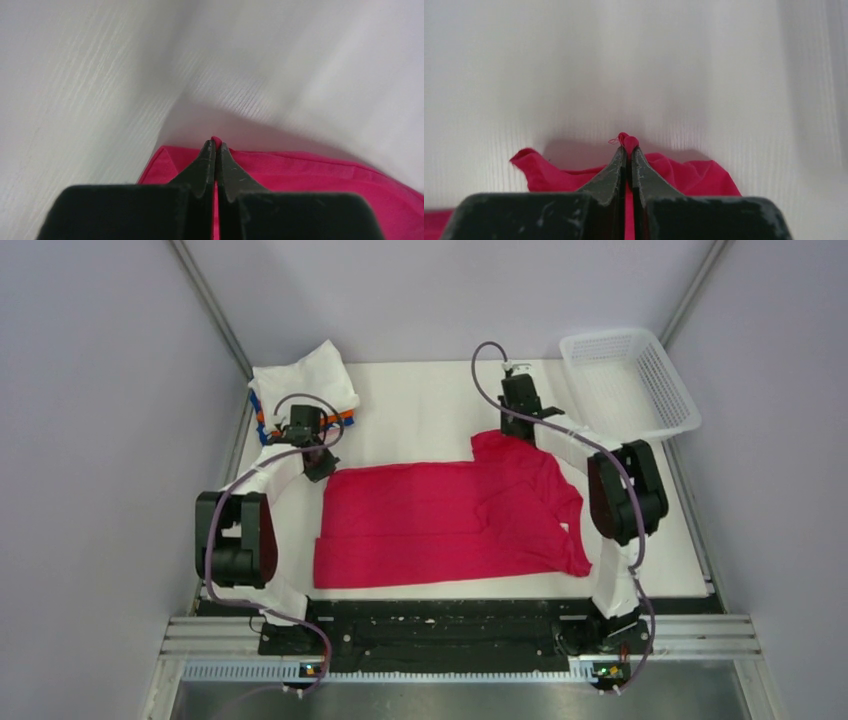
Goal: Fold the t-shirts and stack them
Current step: Fold the other side of the tshirt into a rectangle
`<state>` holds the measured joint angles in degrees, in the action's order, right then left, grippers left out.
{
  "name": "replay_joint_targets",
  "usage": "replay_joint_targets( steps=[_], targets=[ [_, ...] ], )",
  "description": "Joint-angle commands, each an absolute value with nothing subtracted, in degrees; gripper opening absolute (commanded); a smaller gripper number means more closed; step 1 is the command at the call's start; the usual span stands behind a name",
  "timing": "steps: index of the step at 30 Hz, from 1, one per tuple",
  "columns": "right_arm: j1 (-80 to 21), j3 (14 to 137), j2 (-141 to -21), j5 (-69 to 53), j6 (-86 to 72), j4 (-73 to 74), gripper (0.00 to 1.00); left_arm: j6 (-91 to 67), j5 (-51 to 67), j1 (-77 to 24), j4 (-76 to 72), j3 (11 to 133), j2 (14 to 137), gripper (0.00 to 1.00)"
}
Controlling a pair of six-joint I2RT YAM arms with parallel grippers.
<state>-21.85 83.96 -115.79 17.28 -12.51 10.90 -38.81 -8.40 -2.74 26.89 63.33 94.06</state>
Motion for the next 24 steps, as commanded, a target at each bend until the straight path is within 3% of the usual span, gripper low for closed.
replay_joint_targets(
  steps=[1, 15, 24],
  targets=[
    [-21.9, 77.5, -103.9, 13.9, -10.5, 7.5, 0.00, -38.3, -7.9, -3.0, 25.2, 60.6, 89.4, 0.00],
    [-26.6, 56.4, -74.0, 15.3, -10.3, 13.8, 0.00, -40.1, -9.5, -3.6, 25.5, 49.1, 74.6, 0.00],
    [-27.9, 49.8, -61.2, 18.3, -14.7, 20.5, 0.00, -42.0, -9.7, -3.6, 26.7, 40.0, 63.9, 0.00]
  ],
)
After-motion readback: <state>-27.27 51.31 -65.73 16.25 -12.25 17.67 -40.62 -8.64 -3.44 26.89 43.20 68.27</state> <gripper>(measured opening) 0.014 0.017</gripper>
